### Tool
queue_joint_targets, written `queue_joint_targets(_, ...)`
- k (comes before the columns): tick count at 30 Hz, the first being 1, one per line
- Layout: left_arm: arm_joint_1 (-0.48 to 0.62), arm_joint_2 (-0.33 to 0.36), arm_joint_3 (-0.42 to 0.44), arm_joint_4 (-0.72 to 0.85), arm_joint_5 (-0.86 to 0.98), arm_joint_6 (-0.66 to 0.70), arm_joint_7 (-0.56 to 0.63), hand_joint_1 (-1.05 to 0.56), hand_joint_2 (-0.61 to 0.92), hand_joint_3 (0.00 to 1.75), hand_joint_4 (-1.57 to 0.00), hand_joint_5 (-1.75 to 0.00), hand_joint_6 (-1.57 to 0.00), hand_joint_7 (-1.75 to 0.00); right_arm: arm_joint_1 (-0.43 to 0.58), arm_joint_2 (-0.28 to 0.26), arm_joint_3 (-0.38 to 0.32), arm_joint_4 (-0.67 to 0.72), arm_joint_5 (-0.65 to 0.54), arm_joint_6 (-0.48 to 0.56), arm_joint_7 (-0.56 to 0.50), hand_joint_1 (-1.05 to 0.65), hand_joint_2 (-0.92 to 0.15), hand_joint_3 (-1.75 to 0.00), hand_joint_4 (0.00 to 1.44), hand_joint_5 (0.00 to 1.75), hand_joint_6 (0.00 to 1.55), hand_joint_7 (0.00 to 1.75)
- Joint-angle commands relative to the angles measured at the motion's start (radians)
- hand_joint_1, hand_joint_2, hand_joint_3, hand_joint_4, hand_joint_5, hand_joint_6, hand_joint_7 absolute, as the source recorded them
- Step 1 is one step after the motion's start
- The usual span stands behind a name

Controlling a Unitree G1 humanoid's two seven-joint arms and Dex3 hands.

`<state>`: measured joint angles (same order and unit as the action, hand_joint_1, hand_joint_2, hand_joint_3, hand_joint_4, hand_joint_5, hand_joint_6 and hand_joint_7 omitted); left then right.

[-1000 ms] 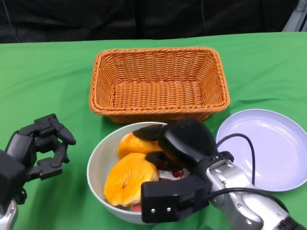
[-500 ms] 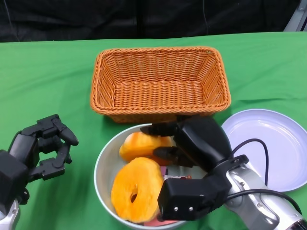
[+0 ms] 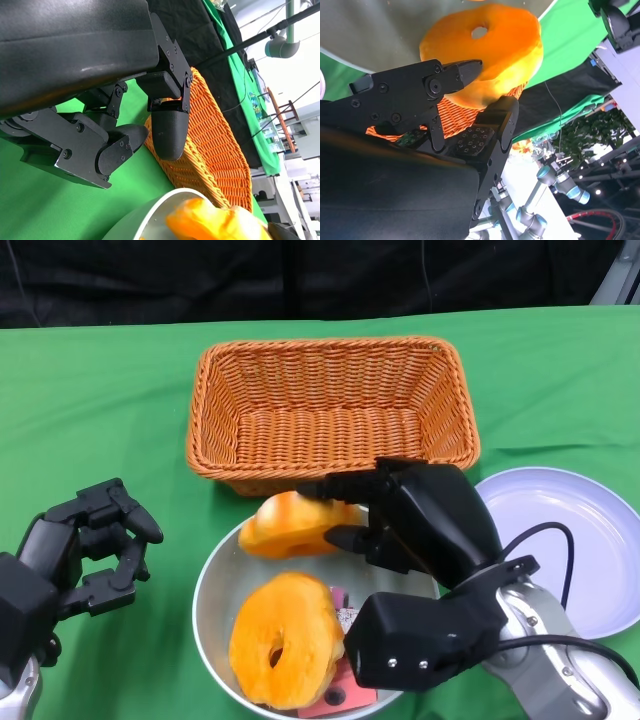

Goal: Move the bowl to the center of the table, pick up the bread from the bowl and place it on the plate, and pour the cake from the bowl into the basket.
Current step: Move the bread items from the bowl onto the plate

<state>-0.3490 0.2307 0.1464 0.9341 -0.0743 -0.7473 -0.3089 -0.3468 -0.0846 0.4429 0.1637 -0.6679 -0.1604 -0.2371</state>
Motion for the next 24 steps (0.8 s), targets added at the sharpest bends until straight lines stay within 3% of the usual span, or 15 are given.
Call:
queue_joint_targets(1, -0.015, 0.015, 0.008, 0.010, -0.007, -0.001, -0.001, -0.02, 0.65, 0.98, -0.71, -1.74, -0.71, -1.44, 0.020, -0.003, -0.033, -0.064, 0.033, -0.004, 0.019, -0.09, -0.92, -0.03, 0.74, 1.43, 1.13, 0.13)
queue_joint_targets(8, -0.017, 0.016, 0.008, 0.013, -0.004, 0.000, 0.003, -0.02, 0.65, 0.99, -0.71, -1.74, -0.72, -1.43, 0.085, 0.002, -0.111, -0.169, 0.147, 0.005, 0.072, -0.07, -0.92, -0.13, 0.69, 1.57, 1.10, 0.24)
queue_joint_targets(13, -0.023, 0.021, 0.009, 0.029, -0.002, -0.012, 0.001, -0.02, 0.65, 0.99, -0.71, -1.74, -0.71, -1.43, 0.127, -0.003, -0.161, -0.226, 0.183, 0.008, 0.087, -0.10, -0.92, -0.14, 0.67, 1.71, 0.79, 0.81)
queue_joint_targets(19, -0.026, 0.022, 0.009, 0.037, -0.003, -0.018, 0.000, -0.02, 0.65, 0.99, -0.71, -1.74, -0.71, -1.43, 0.133, 0.004, -0.171, -0.233, 0.179, 0.009, 0.098, -0.10, -0.92, -0.15, 0.66, 1.72, 0.75, 0.88)
queue_joint_targets(24, -0.033, 0.025, 0.011, 0.038, -0.007, 0.001, 0.000, -0.03, 0.65, 0.99, -0.71, -1.74, -0.71, -1.42, 0.216, -0.015, -0.230, -0.276, 0.221, -0.013, 0.090, -0.12, -0.92, -0.16, 0.69, 1.75, 0.75, 0.88)
